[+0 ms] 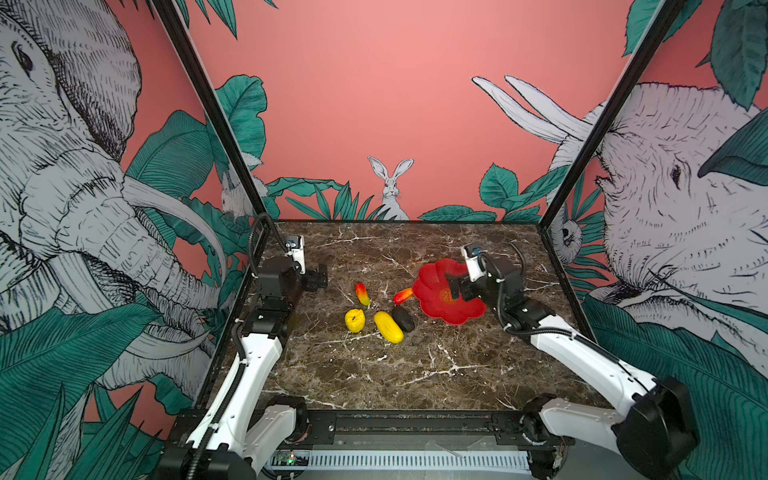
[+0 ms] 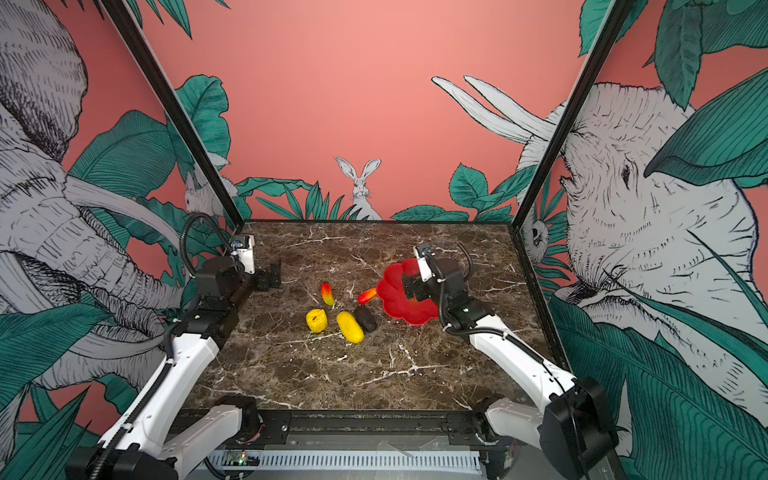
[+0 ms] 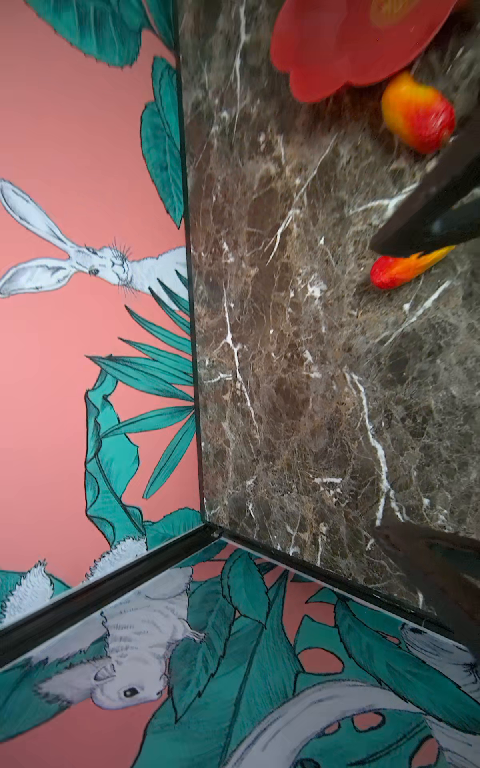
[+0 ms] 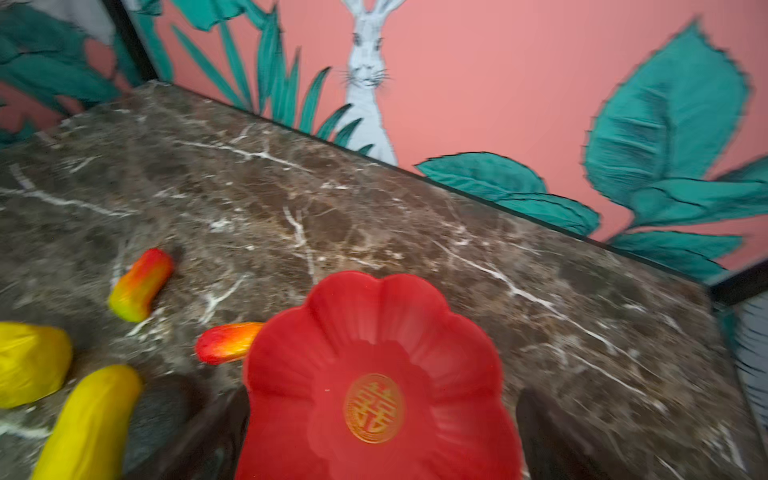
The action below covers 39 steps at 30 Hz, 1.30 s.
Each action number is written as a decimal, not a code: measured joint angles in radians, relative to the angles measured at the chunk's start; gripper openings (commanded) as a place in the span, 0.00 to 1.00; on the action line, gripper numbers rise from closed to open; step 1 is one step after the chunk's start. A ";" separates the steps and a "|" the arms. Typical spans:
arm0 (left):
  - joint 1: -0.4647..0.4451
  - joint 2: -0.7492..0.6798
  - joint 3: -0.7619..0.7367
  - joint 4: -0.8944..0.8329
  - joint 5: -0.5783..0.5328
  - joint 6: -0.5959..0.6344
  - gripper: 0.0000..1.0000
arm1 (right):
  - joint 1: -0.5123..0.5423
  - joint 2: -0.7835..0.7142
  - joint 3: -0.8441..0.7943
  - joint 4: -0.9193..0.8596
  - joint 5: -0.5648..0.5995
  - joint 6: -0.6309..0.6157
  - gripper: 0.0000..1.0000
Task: Place and organize the fake fruits in the fruit bowl
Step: 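Move the right gripper over the dark green avocado while the left arm lifts slightly, then lower the right gripper and close it on the dark green avocado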
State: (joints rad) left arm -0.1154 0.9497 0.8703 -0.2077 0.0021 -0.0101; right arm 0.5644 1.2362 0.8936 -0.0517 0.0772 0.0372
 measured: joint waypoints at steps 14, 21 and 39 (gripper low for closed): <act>0.000 -0.220 -0.021 -0.260 0.237 0.141 1.00 | 0.315 0.456 0.327 -0.285 -0.079 0.055 0.83; 0.000 -0.243 -0.038 -0.262 0.263 0.162 1.00 | 0.329 0.519 0.332 -0.306 -0.091 0.094 0.67; 0.000 -0.246 -0.041 -0.262 0.265 0.169 1.00 | 0.296 0.628 0.334 -0.270 -0.096 0.158 0.51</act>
State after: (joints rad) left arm -0.1154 0.7036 0.8295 -0.4694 0.2672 0.1585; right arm 0.8604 1.8641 1.2278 -0.3222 -0.0185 0.1955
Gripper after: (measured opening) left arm 0.996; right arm 0.517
